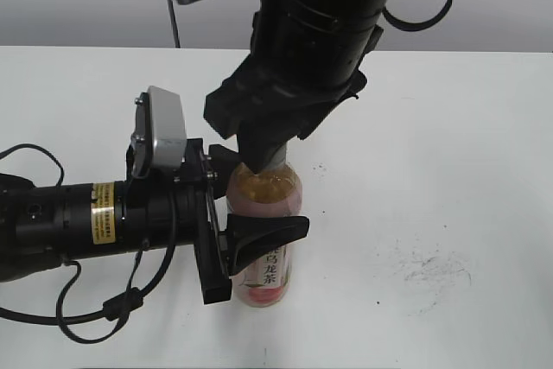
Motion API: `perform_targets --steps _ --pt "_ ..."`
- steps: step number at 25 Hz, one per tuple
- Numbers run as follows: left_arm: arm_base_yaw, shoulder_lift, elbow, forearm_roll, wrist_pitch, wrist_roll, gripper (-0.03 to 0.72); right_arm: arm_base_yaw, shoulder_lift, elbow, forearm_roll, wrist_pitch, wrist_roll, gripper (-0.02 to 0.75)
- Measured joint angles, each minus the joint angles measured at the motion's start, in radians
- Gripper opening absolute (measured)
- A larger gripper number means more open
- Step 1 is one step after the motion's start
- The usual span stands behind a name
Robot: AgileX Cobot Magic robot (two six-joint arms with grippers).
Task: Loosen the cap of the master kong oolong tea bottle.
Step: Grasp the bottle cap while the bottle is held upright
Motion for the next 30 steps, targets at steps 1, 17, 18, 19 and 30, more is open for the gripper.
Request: perform_targets --steps 1,17,18,19,30 --pt "0.0 0.0 0.0 0.0 0.0 0.0 0.447 0.0 0.0 0.0 0.0 0.0 0.0 0.445" --pt "0.0 0.0 0.0 -0.001 0.0 -0.002 0.447 0.0 0.0 0.0 0.013 0.0 -0.239 0.271" --pt "0.0 0.0 0.0 -0.001 0.0 -0.002 0.447 0.0 0.0 0.0 0.013 0.0 -0.304 0.271" --pt "0.0 0.0 0.0 -0.001 0.0 -0.001 0.447 0.0 0.0 0.0 0.013 0.0 -0.365 0.271" --pt "0.0 0.0 0.0 0.012 -0.002 0.008 0.447 0.0 -0.001 -0.003 0.021 0.0 -1.303 0.271"
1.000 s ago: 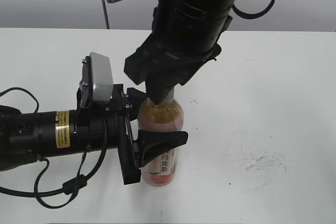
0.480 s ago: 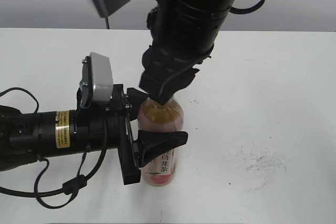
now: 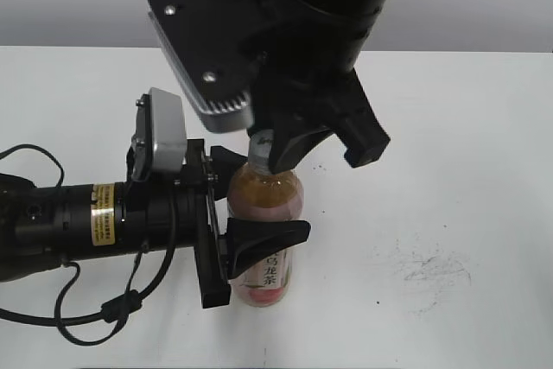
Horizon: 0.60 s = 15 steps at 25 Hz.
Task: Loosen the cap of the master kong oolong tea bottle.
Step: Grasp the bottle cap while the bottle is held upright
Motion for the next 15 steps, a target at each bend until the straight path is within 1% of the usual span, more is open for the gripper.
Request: perform_targets --steps 5,8,10,12,14,15 --pt "0.0 0.0 0.0 0.006 0.0 0.003 0.447 0.0 0.0 -0.003 0.014 0.001 -0.479 0.271" --pt "0.0 0.0 0.0 0.008 0.0 0.003 0.447 -0.001 0.0 -0.003 0.026 0.001 -0.655 0.271" --pt "0.0 0.0 0.0 0.009 -0.001 0.003 0.447 -0.001 0.0 -0.003 0.029 0.001 -0.698 0.271" --pt "0.0 0.0 0.0 0.01 -0.001 0.003 0.447 -0.002 0.0 -0.003 0.029 0.002 -0.689 0.271" --pt "0.0 0.0 0.0 0.01 -0.001 0.003 0.447 -0.002 0.0 -0.003 0.026 0.002 -0.614 0.272" --pt "0.0 0.0 0.0 0.01 -0.001 0.002 0.447 -0.002 0.0 -0.003 0.025 0.002 -0.551 0.289"
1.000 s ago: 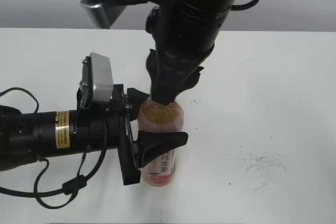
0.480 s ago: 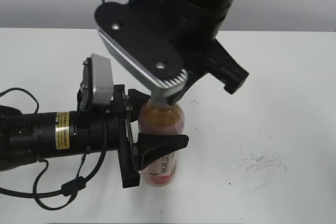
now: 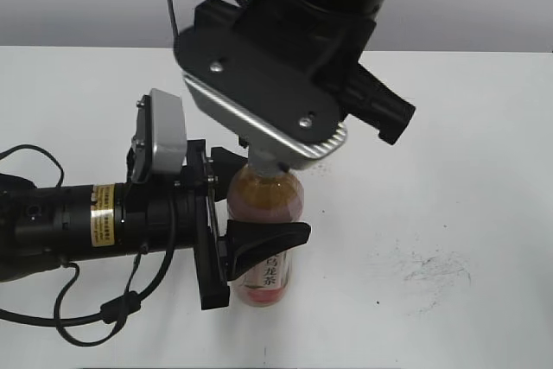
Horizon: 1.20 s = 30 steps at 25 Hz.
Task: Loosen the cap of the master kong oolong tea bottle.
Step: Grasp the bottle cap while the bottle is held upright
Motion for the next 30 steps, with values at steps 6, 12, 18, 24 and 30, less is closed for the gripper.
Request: perform_targets --steps 6,12,18,24,30 --pt "0.0 0.0 0.0 -0.013 0.002 -0.011 0.447 0.001 0.0 0.0 0.02 -0.002 0.537 0.576" --pt "0.0 0.0 0.0 -0.014 0.002 -0.014 0.447 0.001 0.0 0.0 -0.005 -0.002 1.258 0.586" --pt "0.0 0.0 0.0 -0.019 0.003 -0.015 0.447 0.001 0.0 0.0 -0.105 -0.009 1.975 0.587" --pt "0.0 0.0 0.0 -0.022 0.004 -0.018 0.447 0.001 0.002 0.001 -0.107 -0.011 2.101 0.559" --pt "0.0 0.0 0.0 -0.022 0.004 -0.018 0.447 0.001 0.018 0.001 -0.077 -0.01 2.086 0.455"
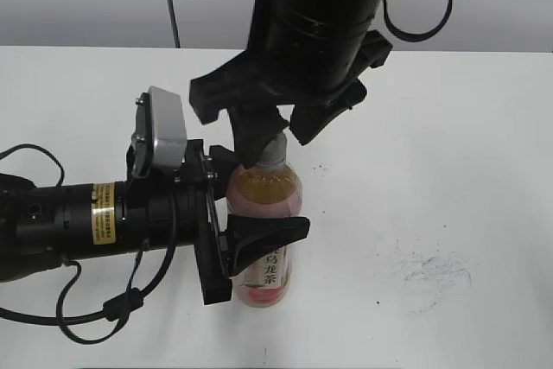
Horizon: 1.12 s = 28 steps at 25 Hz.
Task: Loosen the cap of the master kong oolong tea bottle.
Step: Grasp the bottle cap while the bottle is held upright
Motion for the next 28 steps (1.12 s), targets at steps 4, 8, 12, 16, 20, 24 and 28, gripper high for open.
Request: perform_targets --steps 4,8,12,16,20,24,28 --pt "0.0 0.0 0.0 0.0 0.0 0.0 0.447 0.003 0.0 0.0 0.024 -0.003 -0.07 0.274" --pt "0.0 0.0 0.0 0.0 0.0 0.0 0.447 0.003 0.0 -0.001 0.025 -0.004 -0.229 0.273" --pt "0.0 0.0 0.0 0.003 0.0 0.0 0.447 0.003 0.001 -0.001 0.032 -0.005 -0.55 0.273" --pt "0.0 0.0 0.0 0.007 -0.001 0.002 0.447 0.003 0.001 -0.01 0.036 0.003 -0.904 0.273" --pt "0.0 0.0 0.0 0.003 -0.002 0.006 0.447 0.003 0.011 -0.034 0.036 0.023 -1.219 0.273" --pt "0.0 0.0 0.0 0.0 -0.001 0.008 0.447 0.003 0.016 -0.043 0.036 0.032 -1.541 0.273" --pt "0.0 0.0 0.0 0.0 -0.001 0.008 0.447 0.003 0.016 -0.043 0.057 0.036 -1.854 0.273"
